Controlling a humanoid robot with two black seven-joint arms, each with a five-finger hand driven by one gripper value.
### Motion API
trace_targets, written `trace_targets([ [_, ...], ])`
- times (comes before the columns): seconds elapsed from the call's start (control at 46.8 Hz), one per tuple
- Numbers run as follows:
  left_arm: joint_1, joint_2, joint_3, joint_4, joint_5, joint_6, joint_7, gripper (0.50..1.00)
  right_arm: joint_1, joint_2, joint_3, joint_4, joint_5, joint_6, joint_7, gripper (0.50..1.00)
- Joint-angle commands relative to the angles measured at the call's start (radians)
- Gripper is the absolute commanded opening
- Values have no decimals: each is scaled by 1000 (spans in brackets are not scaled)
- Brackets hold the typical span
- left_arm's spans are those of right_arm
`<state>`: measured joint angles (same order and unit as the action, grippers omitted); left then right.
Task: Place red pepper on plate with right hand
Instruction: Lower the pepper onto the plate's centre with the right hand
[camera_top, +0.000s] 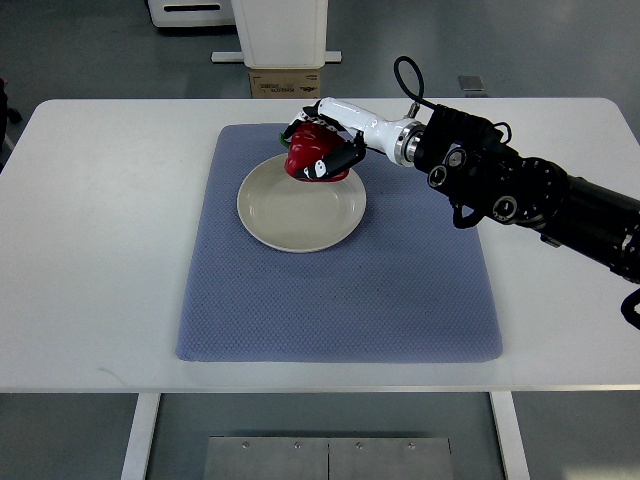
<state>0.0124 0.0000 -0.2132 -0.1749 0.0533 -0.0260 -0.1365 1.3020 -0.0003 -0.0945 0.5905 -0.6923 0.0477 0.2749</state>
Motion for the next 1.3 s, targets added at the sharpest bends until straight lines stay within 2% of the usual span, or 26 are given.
trace_targets([
  [0.0,0,0,0,0,-1,0,0,1000,-4,0,2,0,-1,0,0,500],
  [0.941,0,0,0,0,0,0,0,1000,-95,0,1,22,-1,-2,1,500],
  [1.176,0,0,0,0,0,0,0,1000,-101,0,1,25,-1,-2,9,608],
  [1.283,-2,0,0,0,0,0,0,1000,-102,0,1,26,-1,-2,12,717],
])
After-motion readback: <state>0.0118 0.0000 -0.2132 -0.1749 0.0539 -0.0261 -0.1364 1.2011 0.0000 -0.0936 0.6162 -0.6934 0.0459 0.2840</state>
